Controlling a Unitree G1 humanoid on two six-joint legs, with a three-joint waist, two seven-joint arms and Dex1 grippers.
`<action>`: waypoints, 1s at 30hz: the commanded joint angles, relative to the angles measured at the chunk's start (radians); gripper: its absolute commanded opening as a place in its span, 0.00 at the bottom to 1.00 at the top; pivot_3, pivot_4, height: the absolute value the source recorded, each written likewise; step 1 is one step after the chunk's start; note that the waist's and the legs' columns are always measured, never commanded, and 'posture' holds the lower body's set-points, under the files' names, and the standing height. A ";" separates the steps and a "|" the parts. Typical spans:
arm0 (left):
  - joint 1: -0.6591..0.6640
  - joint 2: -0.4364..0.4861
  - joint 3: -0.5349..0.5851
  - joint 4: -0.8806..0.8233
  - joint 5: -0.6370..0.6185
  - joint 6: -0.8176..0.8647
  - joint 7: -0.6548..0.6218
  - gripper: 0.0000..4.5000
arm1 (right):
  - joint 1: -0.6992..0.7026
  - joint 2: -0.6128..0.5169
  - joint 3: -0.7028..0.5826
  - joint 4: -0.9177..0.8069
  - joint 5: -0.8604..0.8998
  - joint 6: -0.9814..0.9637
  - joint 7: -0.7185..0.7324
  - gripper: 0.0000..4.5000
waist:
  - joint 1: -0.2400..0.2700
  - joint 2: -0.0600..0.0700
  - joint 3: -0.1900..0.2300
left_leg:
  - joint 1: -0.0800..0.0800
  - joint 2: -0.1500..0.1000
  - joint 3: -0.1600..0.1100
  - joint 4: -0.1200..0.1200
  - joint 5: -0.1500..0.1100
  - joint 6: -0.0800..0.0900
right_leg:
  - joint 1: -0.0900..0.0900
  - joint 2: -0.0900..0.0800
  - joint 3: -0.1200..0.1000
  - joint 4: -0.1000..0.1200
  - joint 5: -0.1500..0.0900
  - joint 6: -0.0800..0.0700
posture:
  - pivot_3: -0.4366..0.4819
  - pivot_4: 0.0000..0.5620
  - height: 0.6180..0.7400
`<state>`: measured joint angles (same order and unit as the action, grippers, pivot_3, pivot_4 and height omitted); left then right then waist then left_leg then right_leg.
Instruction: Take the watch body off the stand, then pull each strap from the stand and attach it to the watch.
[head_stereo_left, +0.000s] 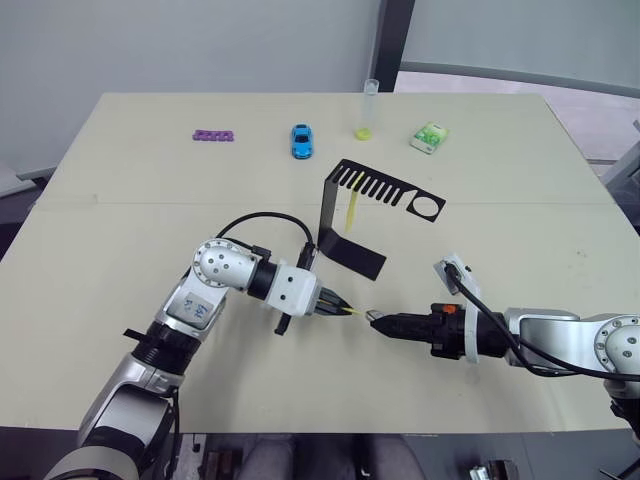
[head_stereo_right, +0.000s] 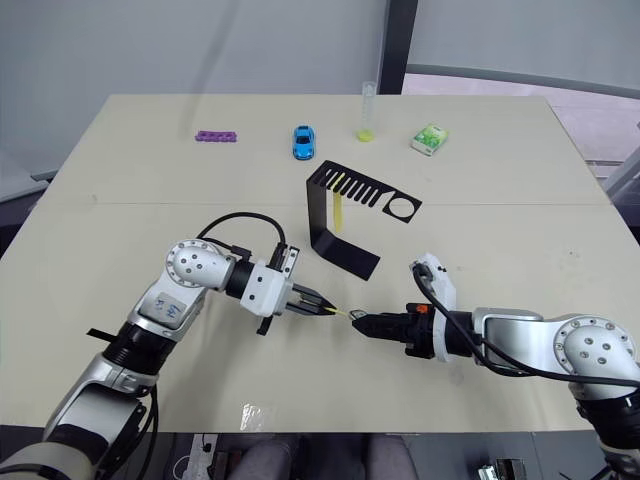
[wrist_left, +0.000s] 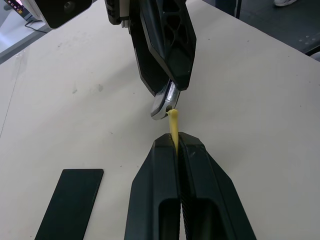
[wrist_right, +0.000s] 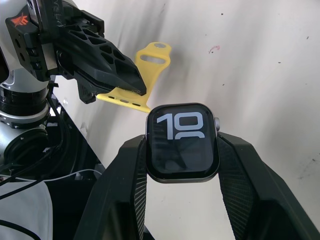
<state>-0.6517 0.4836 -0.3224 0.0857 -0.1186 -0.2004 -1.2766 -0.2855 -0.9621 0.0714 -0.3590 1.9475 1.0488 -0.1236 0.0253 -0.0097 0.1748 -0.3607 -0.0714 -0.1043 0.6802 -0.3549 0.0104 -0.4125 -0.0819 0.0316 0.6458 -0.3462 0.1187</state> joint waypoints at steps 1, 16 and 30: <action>-0.007 -0.002 0.003 -0.036 -0.011 -0.002 0.007 0.00 | -0.004 -0.006 -0.019 -0.028 0.025 -0.010 0.002 0.33 | 0.000 0.000 0.000 | 0.000 0.000 0.000 0.000 0.000 0.000 | 0.000 0.000 0.000 0.000 0.000 0.000 | 0.48 0.27 1.00; -0.009 -0.014 -0.003 -0.033 -0.008 0.001 0.010 0.00 | -0.008 0.003 -0.019 -0.028 0.025 -0.015 0.005 0.33 | 0.000 0.000 0.000 | 0.000 0.000 0.000 0.000 0.000 0.000 | 0.000 0.000 0.000 0.000 0.000 0.000 | 0.48 0.27 1.00; -0.009 -0.019 -0.008 -0.033 -0.003 0.007 0.012 0.00 | -0.009 0.006 -0.026 -0.034 0.025 -0.017 0.010 0.33 | 0.000 0.000 0.000 | 0.000 0.000 0.000 0.000 0.000 0.000 | 0.000 0.000 0.000 0.000 0.000 0.000 | 0.48 0.27 1.00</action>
<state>-0.6517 0.4718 -0.3260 0.0857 -0.1158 -0.1923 -1.2732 -0.2860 -0.9614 0.0713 -0.3592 1.9475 1.0476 -0.1235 0.0254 -0.0097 0.1748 -0.3607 -0.0714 -0.1043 0.6802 -0.3549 0.0104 -0.4125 -0.0819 0.0316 0.6456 -0.3462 0.1187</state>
